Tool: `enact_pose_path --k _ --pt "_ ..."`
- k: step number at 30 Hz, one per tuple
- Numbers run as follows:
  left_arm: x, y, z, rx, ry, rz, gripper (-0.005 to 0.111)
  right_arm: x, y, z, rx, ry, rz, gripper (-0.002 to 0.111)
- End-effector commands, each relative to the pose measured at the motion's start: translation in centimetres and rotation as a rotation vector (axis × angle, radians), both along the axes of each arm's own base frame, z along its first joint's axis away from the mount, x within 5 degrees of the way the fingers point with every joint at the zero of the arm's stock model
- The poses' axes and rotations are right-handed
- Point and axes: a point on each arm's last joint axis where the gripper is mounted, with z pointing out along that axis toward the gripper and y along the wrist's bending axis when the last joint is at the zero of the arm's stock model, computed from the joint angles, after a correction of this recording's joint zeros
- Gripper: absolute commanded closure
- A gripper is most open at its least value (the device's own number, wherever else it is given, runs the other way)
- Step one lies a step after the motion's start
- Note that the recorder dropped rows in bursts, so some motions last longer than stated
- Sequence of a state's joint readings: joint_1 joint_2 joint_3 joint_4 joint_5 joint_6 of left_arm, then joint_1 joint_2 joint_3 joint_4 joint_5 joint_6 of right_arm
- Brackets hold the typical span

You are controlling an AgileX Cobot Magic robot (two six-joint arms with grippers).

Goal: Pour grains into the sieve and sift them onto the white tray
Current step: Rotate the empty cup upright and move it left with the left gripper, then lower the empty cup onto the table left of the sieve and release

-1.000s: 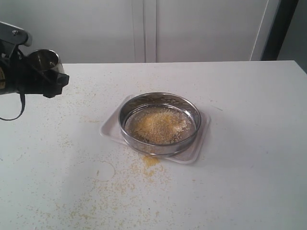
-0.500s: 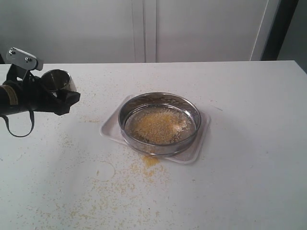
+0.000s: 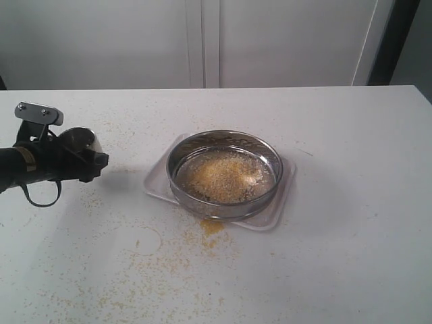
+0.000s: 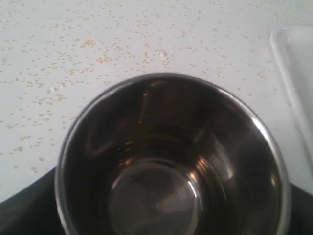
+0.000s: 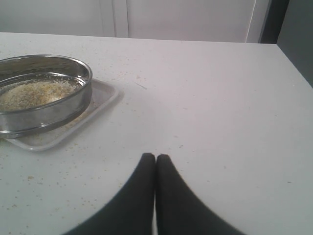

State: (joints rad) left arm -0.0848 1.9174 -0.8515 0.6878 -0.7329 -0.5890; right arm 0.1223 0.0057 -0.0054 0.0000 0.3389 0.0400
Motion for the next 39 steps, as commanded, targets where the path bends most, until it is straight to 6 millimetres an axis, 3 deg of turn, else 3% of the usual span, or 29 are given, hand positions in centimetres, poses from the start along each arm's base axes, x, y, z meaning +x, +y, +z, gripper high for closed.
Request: enact_pose_path --k 1,9,15,18,20,25,27,39 --pt "0.1 0.3 0.0 -0.001 0.0 0.035 0.107 0.0 0.0 -0.1 0.004 -0.003 0.004 0.108" --pt "0.7 0.3 -2.0 -0.029 0.019 0.056 0.107 0.0 0.0 -0.1 0.004 -0.003 0.004 0.108" --pt "1.1 0.2 -2.2 0.0 0.031 0.038 0.105 0.0 0.0 -0.1 0.004 -0.003 0.004 0.108" --pt "1.1 0.2 -2.2 0.003 0.035 0.039 0.093 0.0 0.0 -0.1 0.004 -0.003 0.004 0.108" --pt "1.0 0.2 -2.2 0.007 0.034 0.031 0.077 0.0 0.0 -0.1 0.004 -0.003 0.004 0.108" --pt "0.9 -0.1 -2.2 0.036 0.021 -0.033 0.017 0.0 0.0 -0.1 0.004 -0.003 0.004 0.108" --pt "0.8 -0.2 -2.2 0.046 0.019 -0.049 0.001 0.0 0.0 -0.1 0.004 -0.003 0.004 0.108" --pt "0.5 -0.5 0.2 0.017 -0.009 -0.081 0.002 0.0 0.0 -0.1 0.004 -0.003 0.004 0.108"
